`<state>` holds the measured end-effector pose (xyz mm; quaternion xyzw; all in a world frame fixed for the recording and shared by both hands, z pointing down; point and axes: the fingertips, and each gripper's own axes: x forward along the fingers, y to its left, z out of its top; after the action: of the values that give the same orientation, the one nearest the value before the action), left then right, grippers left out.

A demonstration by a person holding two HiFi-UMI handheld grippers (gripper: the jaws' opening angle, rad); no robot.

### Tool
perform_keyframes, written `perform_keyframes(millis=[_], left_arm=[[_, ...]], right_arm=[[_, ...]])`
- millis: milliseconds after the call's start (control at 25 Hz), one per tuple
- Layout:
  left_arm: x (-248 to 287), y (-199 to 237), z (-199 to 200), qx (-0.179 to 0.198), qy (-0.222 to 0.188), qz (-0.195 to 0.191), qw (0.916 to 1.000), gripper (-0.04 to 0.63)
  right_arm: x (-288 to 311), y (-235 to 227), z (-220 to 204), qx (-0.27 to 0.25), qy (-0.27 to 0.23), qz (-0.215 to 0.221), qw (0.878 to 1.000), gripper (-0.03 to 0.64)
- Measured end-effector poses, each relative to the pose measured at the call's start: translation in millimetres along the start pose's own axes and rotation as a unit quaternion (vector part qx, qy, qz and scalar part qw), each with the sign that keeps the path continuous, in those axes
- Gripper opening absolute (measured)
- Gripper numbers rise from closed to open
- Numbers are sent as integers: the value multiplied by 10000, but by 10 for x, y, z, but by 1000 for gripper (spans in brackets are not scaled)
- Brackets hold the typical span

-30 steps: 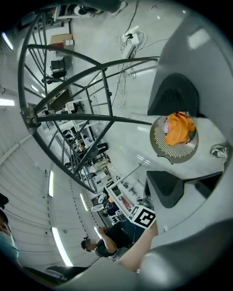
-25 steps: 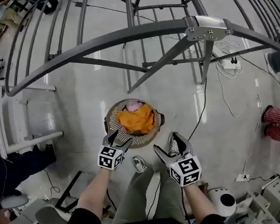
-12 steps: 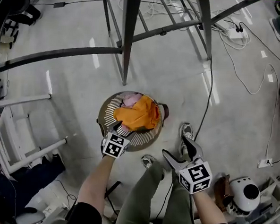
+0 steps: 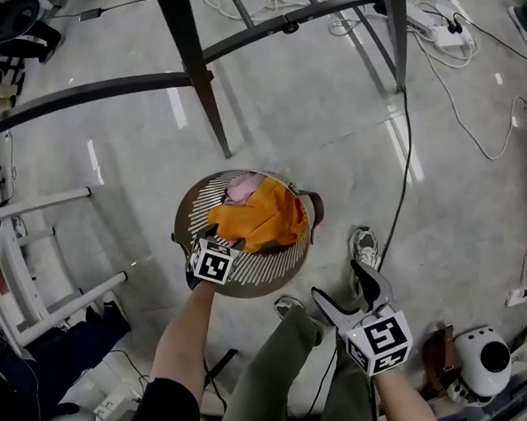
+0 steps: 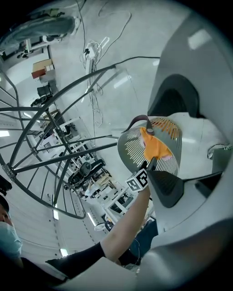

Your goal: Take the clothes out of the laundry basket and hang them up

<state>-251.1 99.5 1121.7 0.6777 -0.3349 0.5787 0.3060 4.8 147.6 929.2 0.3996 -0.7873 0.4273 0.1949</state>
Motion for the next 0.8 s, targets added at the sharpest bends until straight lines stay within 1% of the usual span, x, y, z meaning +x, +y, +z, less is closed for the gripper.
perform_keyframes(millis=[120,200,240,320,360,400,480,560,640,680,720,800], left_arm=[[176,65,-104,-15,184,-17,9998,307],[277,57,-164,51,363,-92,9993,304],[310,58,-181,81,404,-109,9991,292],[304,80,-195,38,410,-57,9991,164],[267,88,-184,-22,367,-14,9993,68],[213,81,-157,-61,289,16,9996,28],[64,18,-76,42,47,35,10000,23],[-125,-95,15,362,-302,29,9989,21],[-365,-234,125,693,-665,-8,9954,21],[-497,-292,172,801,-820,-31,9934,20],[-634,-336,210,852,-956,-52,9918,20],[-921,-378,270,811,-1198,-90,9894,20]], right_arm=[[64,-5,-66,-3,33,43,10000,376],[76,-12,-119,2,86,59,9999,376],[78,-14,-147,8,115,64,9999,374],[79,-9,-195,25,165,67,9998,374],[74,-2,-209,27,188,64,9998,373],[66,11,-214,20,209,62,9998,373],[48,59,-187,-20,233,79,9997,373],[29,130,-119,-73,234,123,9996,371],[7,204,-22,-141,224,169,9995,370],[-2,244,35,-179,217,196,9994,370],[-10,288,97,-221,213,227,9993,370],[-29,388,237,-313,206,298,9989,370]])
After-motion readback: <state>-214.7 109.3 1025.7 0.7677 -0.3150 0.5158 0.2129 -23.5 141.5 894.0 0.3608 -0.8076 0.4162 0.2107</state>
